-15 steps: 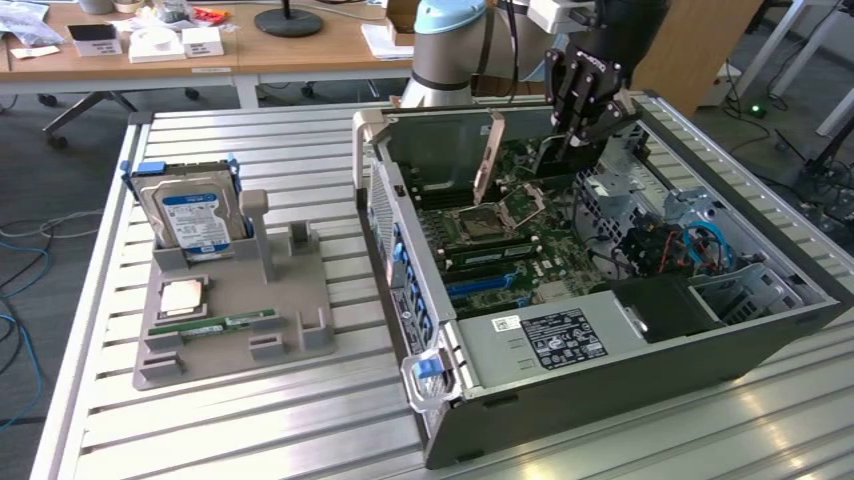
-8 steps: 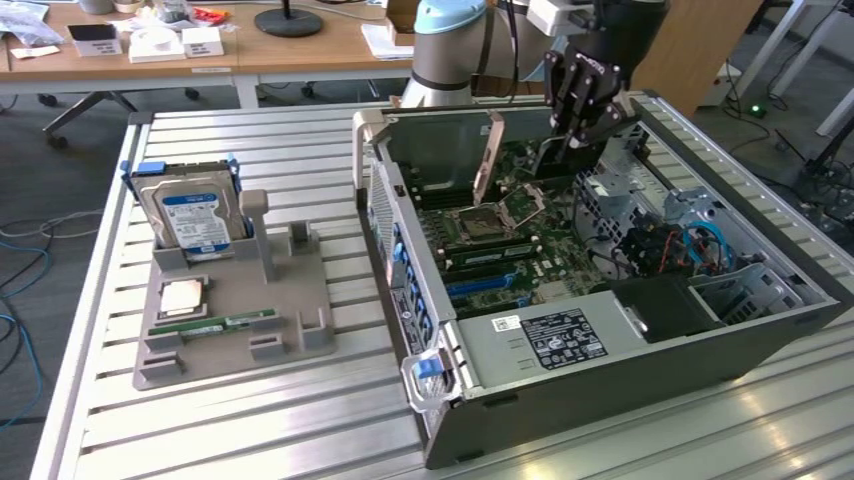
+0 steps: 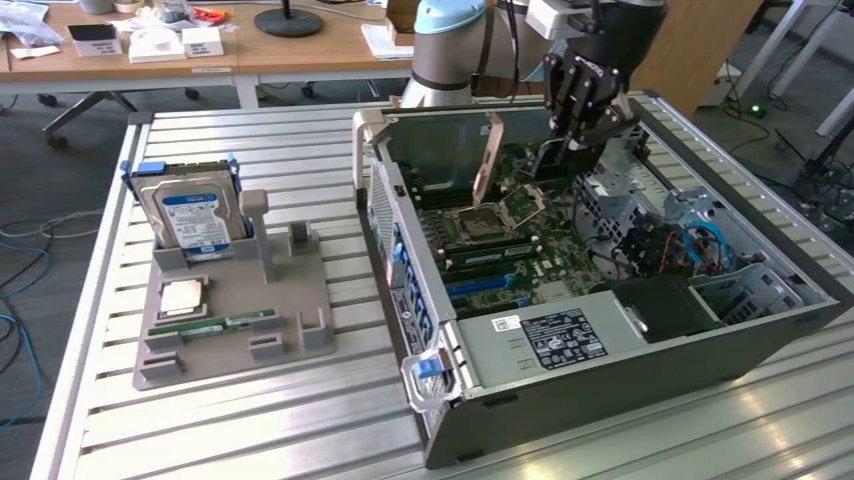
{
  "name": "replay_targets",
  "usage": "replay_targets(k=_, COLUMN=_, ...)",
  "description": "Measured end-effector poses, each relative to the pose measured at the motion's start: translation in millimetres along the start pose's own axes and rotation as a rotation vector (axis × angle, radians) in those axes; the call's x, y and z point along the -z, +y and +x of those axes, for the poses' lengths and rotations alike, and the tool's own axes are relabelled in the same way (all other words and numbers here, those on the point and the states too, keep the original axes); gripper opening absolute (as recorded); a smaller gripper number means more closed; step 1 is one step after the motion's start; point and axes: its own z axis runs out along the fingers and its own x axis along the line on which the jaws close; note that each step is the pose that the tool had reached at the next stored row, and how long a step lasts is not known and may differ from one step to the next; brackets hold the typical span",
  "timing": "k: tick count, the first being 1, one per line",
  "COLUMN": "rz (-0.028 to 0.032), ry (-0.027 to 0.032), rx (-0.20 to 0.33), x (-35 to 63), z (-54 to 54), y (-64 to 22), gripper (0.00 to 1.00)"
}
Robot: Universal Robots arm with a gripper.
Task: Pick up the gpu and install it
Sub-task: 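Insert the gpu into the slot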
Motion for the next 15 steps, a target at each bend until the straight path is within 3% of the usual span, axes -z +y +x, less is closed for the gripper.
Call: replay_targets(k=15, rz=0.0032, ry=0.0018, rx=-0.005, x=-11.6, z=0.3, y=1.0, gripper=0.27)
